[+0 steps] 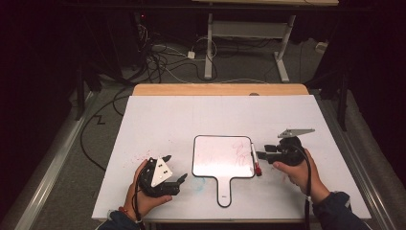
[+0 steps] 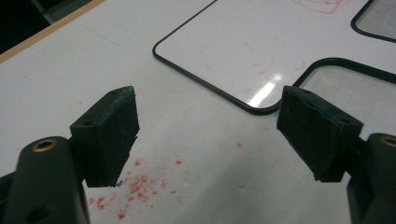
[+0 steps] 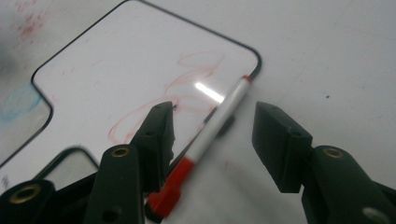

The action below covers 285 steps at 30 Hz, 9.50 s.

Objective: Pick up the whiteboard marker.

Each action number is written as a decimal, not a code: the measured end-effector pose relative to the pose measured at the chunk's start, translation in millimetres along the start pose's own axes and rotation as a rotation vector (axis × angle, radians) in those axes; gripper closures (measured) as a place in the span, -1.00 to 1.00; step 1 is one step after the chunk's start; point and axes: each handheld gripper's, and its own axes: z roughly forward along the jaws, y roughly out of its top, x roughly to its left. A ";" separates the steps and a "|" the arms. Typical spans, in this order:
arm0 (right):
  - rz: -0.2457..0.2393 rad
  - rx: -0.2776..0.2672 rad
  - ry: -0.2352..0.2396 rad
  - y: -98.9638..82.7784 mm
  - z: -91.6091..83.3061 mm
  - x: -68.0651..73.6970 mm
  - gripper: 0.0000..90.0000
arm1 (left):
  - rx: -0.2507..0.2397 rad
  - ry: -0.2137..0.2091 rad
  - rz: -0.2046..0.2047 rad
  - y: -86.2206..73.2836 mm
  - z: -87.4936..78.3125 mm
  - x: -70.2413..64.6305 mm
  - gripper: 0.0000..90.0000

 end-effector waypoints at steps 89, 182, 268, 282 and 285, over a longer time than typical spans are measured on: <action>-0.199 -0.368 0.088 20.3 -43.6 59.7 0.62 | -0.248 -0.405 -0.003 138.5 127.1 -48.7 0.74; -0.408 -0.253 -0.109 -77.9 -80.2 40.4 -0.32 | -0.241 -0.426 0.033 121.4 159.3 -34.2 0.74; -0.448 -0.200 -0.097 -79.8 -71.2 43.9 -0.36 | -0.192 -0.377 0.120 95.7 118.4 -45.1 0.75; -0.451 -0.198 -0.094 -79.9 -71.4 43.8 -0.36 | -0.211 -0.491 0.125 101.7 118.1 -79.5 0.75; -0.462 -0.200 -0.090 -79.1 -71.2 45.1 -0.36 | -0.207 -0.491 0.133 110.3 125.6 -88.0 0.75</action>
